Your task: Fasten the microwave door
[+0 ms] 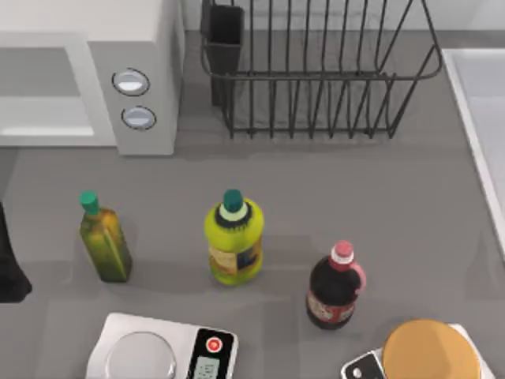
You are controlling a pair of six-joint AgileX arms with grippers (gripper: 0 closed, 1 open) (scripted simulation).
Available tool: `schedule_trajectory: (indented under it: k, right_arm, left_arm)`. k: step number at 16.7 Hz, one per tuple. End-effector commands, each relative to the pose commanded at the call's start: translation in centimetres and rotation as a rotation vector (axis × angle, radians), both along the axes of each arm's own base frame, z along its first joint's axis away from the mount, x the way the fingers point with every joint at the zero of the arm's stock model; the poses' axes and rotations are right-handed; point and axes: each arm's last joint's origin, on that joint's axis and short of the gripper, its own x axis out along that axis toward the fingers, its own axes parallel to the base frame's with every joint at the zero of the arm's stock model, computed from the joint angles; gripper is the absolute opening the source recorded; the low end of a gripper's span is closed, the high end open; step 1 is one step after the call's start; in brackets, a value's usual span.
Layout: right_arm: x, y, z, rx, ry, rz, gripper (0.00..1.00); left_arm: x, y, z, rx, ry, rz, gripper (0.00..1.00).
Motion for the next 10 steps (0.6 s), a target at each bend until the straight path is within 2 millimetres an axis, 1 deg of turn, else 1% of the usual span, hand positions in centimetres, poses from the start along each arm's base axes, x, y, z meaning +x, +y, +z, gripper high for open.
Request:
schedule_trajectory:
  k: [1,10]
  right_arm:
    - [0.00,0.00,0.00,0.000,0.000,0.000,1.00]
    - [0.00,0.00,0.00,0.000,0.000,0.000,1.00]
  left_arm:
    - [0.00,0.00,0.00,0.000,0.000,0.000,1.00]
    - [0.00,0.00,0.00,0.000,0.000,0.000,0.32]
